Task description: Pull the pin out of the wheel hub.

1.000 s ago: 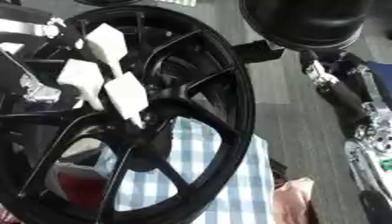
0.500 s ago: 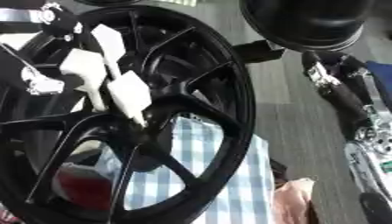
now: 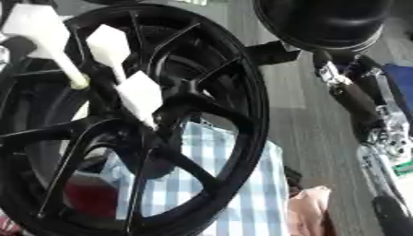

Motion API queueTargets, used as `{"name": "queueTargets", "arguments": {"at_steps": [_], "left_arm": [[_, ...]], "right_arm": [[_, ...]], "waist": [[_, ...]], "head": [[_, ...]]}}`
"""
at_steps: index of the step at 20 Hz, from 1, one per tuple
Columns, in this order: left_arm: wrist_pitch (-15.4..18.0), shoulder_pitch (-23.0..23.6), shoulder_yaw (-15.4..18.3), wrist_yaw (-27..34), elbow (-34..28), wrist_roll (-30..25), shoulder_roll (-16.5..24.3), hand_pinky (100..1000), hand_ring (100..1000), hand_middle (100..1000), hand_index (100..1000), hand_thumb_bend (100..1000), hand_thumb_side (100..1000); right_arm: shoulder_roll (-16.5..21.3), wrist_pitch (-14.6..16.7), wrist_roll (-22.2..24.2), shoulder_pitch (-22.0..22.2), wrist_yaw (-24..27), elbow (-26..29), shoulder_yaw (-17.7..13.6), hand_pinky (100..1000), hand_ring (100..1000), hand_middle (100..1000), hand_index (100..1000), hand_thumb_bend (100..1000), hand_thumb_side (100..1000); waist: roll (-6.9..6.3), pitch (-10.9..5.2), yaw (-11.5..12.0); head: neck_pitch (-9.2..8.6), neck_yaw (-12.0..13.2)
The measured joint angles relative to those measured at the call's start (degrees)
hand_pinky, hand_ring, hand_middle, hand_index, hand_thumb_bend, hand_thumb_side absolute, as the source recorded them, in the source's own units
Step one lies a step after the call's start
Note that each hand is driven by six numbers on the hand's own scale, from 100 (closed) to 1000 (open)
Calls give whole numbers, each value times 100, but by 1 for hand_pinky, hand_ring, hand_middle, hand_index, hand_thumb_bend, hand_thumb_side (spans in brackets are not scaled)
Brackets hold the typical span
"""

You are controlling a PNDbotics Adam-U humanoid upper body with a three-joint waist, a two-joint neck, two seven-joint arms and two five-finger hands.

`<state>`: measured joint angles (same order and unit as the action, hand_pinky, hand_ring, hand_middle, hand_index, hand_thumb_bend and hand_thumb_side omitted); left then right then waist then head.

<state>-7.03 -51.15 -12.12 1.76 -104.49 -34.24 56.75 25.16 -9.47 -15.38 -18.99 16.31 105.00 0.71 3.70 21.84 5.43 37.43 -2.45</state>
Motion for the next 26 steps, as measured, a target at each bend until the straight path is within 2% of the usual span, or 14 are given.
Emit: {"name": "queueTargets", "arguments": {"at_steps": [3,7,9,10,11,12,14,15,16,17,19,22,25,26], "left_arm": [[23,427,481,158,103,294,310,614,412,352,446,100,234],[-43,1078,1142,258,566,701,648,620,421,365,464,100,254],[-114,1398,1468,248,866,900,723,652,481,435,538,100,346],[-123,1559,1633,247,1025,1001,728,661,495,451,556,100,362],[-105,1718,1793,255,1180,1102,728,688,540,498,611,100,328],[-72,1878,1953,274,1334,1202,722,699,559,519,633,100,431],[11,2194,2233,304,1599,1401,671,739,649,610,714,100,488],[52,2361,2336,306,1704,1501,624,783,750,712,789,100,589],[93,2523,2425,300,1781,1603,578,799,780,749,817,160,678],[131,2684,2501,285,1842,1702,526,851,854,844,860,298,887],[208,2992,2632,237,1910,1886,433,865,871,863,856,335,1000],[282,3263,2826,208,1929,2148,290,826,825,807,822,253,1000],[321,3265,2977,318,1916,2413,168,801,786,759,788,197,954],[346,3242,3021,387,1885,2505,121,791,765,735,774,183,911]], "right_arm": [[34,13,-52,52,0,0,-53,811,673,662,704,406,398],[42,42,-131,103,0,1,-141,811,673,663,704,402,398],[43,53,-157,114,0,1,-163,811,673,663,704,404,397],[43,51,-166,114,0,2,-175,811,673,663,704,403,397],[43,47,-172,112,0,2,-177,811,673,663,704,414,397],[43,42,-178,109,0,3,-179,811,673,663,704,405,396],[42,39,-181,86,0,5,-180,810,672,663,704,406,396],[41,39,-182,85,0,6,-180,810,672,662,704,406,396],[39,38,-182,85,0,6,-181,810,672,662,704,407,396],[36,37,-183,85,0,7,-181,809,671,661,703,408,395],[32,34,-186,84,0,7,-181,809,671,661,703,408,395],[26,26,-194,83,0,7,-181,808,671,661,703,408,395],[24,21,-199,61,0,9,-180,808,670,661,702,436,410],[23,20,-201,49,0,15,-179,807,670,661,702,411,392]], "waist": [[22,-24,122],[94,-45,292],[126,-48,344],[144,-51,356],[170,-57,357],[194,-59,357],[241,-60,358],[258,-60,355],[283,-60,350],[306,-60,343],[343,-60,328],[363,-60,322],[385,-63,322],[390,-69,323]], "head": [[30,-69],[32,-178],[32,-219],[32,-225],[31,-228],[31,-231],[26,-235],[22,-237],[18,-239],[8,-240],[-24,-240],[-32,-239],[-63,-220],[-77,-213]]}}
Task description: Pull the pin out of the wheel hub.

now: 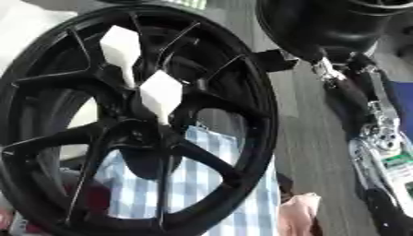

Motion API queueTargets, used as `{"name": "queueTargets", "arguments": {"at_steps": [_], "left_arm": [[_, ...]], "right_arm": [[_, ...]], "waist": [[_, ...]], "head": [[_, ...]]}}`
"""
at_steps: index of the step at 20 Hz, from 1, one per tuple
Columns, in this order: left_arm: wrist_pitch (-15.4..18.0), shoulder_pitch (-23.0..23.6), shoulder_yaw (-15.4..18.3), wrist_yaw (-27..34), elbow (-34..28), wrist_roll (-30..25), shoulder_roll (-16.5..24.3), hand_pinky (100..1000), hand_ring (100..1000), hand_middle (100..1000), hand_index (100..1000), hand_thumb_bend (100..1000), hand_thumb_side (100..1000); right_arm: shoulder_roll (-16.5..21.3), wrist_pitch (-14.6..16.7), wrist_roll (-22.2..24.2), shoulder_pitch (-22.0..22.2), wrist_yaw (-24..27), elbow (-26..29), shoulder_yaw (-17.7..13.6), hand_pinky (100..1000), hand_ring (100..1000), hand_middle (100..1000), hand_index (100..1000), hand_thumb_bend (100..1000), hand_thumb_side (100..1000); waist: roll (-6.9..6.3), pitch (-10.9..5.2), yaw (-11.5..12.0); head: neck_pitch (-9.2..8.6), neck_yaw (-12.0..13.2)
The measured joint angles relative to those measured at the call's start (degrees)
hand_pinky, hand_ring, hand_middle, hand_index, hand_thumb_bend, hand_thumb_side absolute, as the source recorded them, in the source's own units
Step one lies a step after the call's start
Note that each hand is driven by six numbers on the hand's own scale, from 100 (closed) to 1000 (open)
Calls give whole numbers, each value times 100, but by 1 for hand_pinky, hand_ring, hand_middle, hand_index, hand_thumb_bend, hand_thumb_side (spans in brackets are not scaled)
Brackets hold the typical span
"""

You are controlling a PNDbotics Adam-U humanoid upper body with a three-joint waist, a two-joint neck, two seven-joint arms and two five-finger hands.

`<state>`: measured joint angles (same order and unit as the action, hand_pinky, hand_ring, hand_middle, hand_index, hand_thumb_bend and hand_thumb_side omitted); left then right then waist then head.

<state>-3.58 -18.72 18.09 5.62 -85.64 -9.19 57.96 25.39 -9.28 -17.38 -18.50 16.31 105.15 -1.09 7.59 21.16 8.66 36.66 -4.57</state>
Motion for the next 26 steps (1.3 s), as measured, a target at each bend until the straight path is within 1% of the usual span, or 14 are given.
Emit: {"name": "queueTargets", "arguments": {"at_steps": [3,8,11,14,18,22,26], "left_arm": [[116,-119,92,262,-261,282,-190,785,752,717,767,183,884],[190,-246,46,750,-907,780,-636,781,745,708,765,196,852],[140,-246,-24,1048,-1306,1079,-940,779,740,703,762,202,835],[69,-232,-101,1354,-1645,1384,-1282,776,734,696,762,184,849],[-108,-106,-294,1678,-1954,1789,-1790,775,733,695,762,187,862],[-273,-90,-451,1748,-2058,2129,-2243,777,736,701,768,185,875],[-349,-91,-526,1698,-2096,2227,-2486,776,734,697,766,188,876]], "right_arm": [[-1,-3,-3,-14,2,25,1,807,670,661,702,411,392],[-1,-5,-1,-86,8,42,5,807,670,661,702,416,389],[-1,-5,-1,-135,19,79,6,806,670,661,702,417,387],[-2,-6,-4,-193,30,100,6,806,670,661,702,418,387],[-4,-10,-1,-261,46,115,25,806,670,661,702,419,386],[-47,-11,0,-292,49,130,47,805,669,661,702,422,385],[-48,-12,-1,-313,49,134,50,805,669,660,702,423,385]], "waist": [[13,-32,-10],[32,-36,-40],[46,-36,-43],[49,-36,-60],[71,-35,-100],[101,-34,-140],[112,-32,-156]], "head": [[-6,23],[-25,55],[-31,72],[-51,106],[-53,142],[-54,158],[-55,183]]}}
